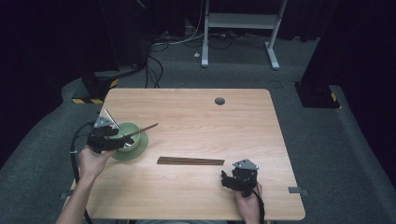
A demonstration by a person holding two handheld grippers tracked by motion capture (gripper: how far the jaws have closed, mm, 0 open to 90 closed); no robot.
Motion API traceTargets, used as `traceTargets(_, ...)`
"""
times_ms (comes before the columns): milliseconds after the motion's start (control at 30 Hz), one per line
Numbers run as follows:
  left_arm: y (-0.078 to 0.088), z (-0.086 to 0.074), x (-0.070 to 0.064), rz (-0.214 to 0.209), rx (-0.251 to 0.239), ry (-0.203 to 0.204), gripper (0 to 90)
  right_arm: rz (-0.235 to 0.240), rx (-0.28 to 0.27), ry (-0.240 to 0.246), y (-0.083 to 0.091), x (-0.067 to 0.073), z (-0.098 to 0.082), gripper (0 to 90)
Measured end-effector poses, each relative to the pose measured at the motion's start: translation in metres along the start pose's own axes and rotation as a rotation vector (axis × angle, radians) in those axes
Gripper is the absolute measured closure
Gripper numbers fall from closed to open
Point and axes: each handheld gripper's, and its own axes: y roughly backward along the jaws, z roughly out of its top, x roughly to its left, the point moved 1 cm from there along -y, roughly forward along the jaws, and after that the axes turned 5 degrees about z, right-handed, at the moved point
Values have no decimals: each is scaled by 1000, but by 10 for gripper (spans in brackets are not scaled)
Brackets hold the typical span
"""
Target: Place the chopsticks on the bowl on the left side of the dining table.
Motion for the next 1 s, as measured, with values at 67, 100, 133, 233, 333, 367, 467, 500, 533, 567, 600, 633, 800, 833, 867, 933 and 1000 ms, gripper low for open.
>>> traceTargets(67,4,-5,3,15,11,-2,395,0,1,-2,0,0,0,171)
traceTargets(100,5,-7,5,13,22,1,394,0,0,-2,0,0,0,171)
traceTargets(133,5,-7,5,13,22,1,393,0,0,-2,0,0,0,171)
traceTargets(233,12,-17,9,28,30,6,393,0,1,-2,0,0,0,171)
traceTargets(333,16,-24,12,28,28,17,394,0,0,-2,0,0,0,171)
traceTargets(367,16,-24,12,28,28,17,393,0,0,-2,0,0,0,171)
traceTargets(467,22,-34,12,22,31,27,395,0,0,-2,0,0,0,171)
traceTargets(500,22,-36,12,23,39,23,396,0,0,-2,0,0,0,171)
traceTargets(533,22,-39,13,25,46,26,397,0,1,-2,0,0,0,171)
traceTargets(567,22,-42,13,23,53,31,399,0,0,-2,0,0,0,171)
traceTargets(600,22,-44,14,23,62,28,400,0,0,-2,0,0,0,171)
traceTargets(633,21,-46,15,21,66,32,401,0,0,-2,0,0,0,171)
traceTargets(800,16,-56,18,13,95,50,403,0,0,-2,0,0,0,171)
traceTargets(833,15,-57,19,12,98,54,402,0,0,-2,0,0,0,171)
traceTargets(867,14,-58,20,10,101,59,402,0,0,-2,0,0,0,171)
traceTargets(933,12,-60,22,12,107,67,401,0,0,-2,0,0,0,171)
traceTargets(1000,9,-61,24,17,112,74,400,0,0,-1,0,0,0,171)
